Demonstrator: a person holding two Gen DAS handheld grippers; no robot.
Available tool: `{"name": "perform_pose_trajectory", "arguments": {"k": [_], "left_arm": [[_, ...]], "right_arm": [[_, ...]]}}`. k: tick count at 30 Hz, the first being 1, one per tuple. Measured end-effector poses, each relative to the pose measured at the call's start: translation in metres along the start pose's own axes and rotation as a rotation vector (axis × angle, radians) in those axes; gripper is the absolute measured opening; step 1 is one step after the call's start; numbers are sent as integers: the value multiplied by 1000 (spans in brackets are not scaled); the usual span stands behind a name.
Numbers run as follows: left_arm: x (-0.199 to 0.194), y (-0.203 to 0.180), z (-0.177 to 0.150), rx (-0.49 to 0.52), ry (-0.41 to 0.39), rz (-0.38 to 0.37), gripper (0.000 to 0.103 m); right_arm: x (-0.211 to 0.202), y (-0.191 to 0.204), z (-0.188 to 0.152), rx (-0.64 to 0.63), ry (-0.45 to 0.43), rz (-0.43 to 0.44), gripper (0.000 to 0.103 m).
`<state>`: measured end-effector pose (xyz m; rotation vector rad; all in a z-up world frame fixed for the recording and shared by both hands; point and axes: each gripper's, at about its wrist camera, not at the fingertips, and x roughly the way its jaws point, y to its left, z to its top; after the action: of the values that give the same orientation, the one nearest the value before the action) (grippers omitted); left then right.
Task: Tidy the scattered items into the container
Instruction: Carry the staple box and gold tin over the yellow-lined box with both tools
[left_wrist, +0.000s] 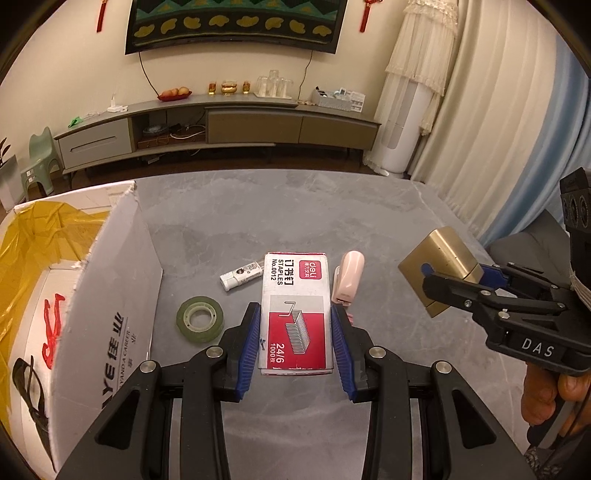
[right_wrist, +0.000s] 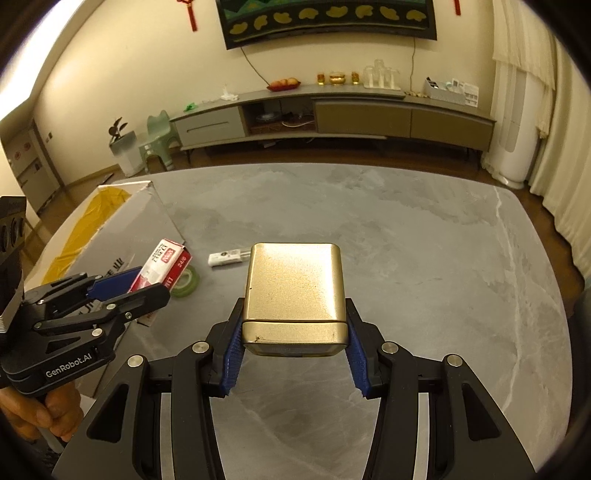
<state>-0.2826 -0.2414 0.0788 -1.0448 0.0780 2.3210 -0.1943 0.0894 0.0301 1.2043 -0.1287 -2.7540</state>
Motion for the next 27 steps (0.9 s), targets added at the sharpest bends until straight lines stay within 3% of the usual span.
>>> {"name": "perform_pose_trajectory", "arguments": {"k": [27], "left_arm": [[-69, 21, 5, -27, -113, -28, 39]], "right_arm": [[-37, 67, 15, -59, -64, 1, 51]]}}
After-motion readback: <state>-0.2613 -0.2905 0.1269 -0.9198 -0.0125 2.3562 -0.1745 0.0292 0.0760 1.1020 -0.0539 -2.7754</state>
